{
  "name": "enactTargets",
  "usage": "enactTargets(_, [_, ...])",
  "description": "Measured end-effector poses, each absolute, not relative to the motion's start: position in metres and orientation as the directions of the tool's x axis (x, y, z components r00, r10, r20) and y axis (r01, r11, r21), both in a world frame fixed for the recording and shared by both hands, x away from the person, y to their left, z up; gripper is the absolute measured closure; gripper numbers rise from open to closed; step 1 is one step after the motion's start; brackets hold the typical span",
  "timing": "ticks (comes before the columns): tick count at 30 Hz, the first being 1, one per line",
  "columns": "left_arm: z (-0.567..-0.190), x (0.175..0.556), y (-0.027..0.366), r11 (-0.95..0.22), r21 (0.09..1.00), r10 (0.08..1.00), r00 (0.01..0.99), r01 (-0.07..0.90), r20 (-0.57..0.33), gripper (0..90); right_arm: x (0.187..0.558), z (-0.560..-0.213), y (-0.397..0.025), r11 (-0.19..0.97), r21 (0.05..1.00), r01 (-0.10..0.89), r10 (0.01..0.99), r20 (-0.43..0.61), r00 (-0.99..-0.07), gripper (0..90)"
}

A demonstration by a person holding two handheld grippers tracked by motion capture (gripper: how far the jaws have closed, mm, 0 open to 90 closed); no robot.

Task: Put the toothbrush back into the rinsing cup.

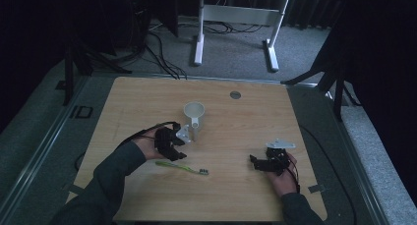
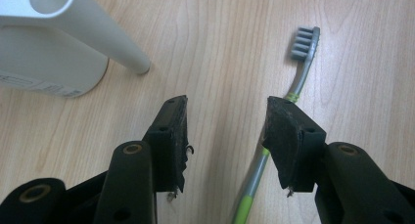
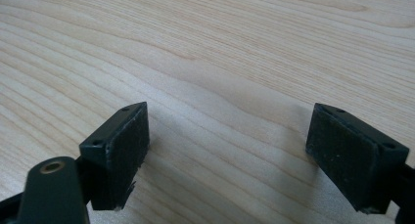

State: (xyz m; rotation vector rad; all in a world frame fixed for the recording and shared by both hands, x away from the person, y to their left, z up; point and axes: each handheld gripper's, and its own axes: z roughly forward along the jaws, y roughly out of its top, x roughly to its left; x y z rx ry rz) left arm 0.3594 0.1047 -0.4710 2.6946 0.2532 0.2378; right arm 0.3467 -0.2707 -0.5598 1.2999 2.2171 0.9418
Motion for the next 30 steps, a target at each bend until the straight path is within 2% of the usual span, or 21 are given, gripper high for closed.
enactTargets(30, [-0.4792, 0.3548, 0.0989, -0.927, 0.363, 0.143, 0.984, 0.093, 0.111, 57.2, 0.3467, -0.5598, -0.2707, 0.34, 0.722, 0.603, 0.874, -0.005, -0.487, 15.9])
